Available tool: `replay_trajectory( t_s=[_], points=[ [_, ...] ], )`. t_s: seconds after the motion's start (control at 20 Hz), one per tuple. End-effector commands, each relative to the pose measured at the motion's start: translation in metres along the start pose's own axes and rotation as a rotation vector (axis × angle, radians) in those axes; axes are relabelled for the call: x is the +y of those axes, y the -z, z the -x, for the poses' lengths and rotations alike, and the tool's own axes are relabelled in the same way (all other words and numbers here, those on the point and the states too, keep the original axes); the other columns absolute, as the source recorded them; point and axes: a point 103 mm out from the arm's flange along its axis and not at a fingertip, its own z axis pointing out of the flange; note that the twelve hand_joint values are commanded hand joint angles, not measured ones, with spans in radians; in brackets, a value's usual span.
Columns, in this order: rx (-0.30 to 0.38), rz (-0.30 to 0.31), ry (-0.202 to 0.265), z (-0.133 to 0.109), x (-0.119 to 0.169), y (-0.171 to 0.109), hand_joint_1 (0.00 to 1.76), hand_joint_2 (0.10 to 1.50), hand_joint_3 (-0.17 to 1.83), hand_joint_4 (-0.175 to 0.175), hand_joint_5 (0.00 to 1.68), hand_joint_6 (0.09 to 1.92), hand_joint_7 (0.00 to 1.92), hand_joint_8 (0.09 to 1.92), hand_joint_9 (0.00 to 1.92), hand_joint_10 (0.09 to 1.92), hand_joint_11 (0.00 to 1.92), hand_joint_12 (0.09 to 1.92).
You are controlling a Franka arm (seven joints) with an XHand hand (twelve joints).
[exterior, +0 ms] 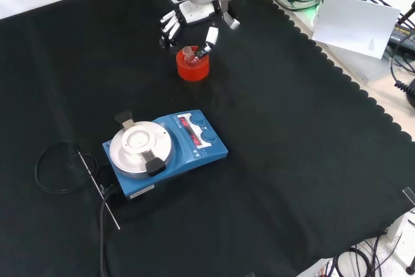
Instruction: Pick up the round-bottom flask.
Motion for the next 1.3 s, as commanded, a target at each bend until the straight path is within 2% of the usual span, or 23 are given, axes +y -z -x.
replay_trajectory(
  t_s=[0.05, 0.3, 0.6, 0.65, 0.7, 0.75, 0.8, 0.95, 1.2, 1.3],
  points=[
    [0.001, -0.012, 0.006, 0.006, 0.005, -0.002, 0.87, 0.61, 0.64, -0.062, 0.78, 0.83, 0.41, 0.68, 0.6, 0.61, 0.23, 1.36],
    [-0.012, -0.007, 0.005, -0.002, 0.004, -0.006, 0.86, 0.63, 0.63, -0.063, 0.82, 0.81, 0.41, 0.69, 0.6, 0.62, 0.23, 1.36],
    [-0.016, 0.012, 0.005, 0.006, 0.007, -0.003, 0.87, 0.68, 0.6, -0.062, 0.97, 0.77, 0.44, 0.69, 0.63, 0.62, 0.25, 1.36],
    [-0.027, 0.016, 0.002, 0.006, 0.007, -0.002, 0.93, 0.75, 0.52, 0.024, 1.01, 0.82, 0.45, 0.69, 0.64, 0.61, 0.26, 1.35],
    [-0.031, 0.016, -0.004, 0.007, 0.007, -0.002, 0.98, 0.83, 0.43, 0.092, 1.03, 0.87, 0.46, 0.69, 0.65, 0.61, 0.27, 1.35],
    [-0.033, 0.017, -0.006, 0.008, 0.008, -0.002, 1.01, 0.88, 0.36, 0.133, 1.05, 0.89, 0.47, 0.68, 0.67, 0.6, 0.29, 1.34],
    [-0.037, 0.019, -0.009, 0.008, 0.008, -0.002, 1.03, 0.91, 0.31, 0.155, 1.05, 0.9, 0.48, 0.68, 0.68, 0.59, 0.3, 1.34],
    [-0.046, 0.04, -0.015, 0.009, 0.006, 0.0, 1.04, 0.94, 0.27, 0.174, 1.06, 0.91, 0.49, 0.68, 0.69, 0.58, 0.31, 1.34],
    [-0.033, 0.058, -0.002, 0.007, 0.005, 0.011, 1.07, 0.78, 0.55, 0.175, 1.11, 0.91, 0.58, 0.64, 0.77, 0.53, 0.37, 1.31],
    [-0.023, 0.061, 0.005, 0.005, 0.004, 0.02, 1.08, 0.75, 0.61, 0.175, 1.12, 0.92, 0.59, 0.64, 0.78, 0.52, 0.38, 1.31]
  ],
)
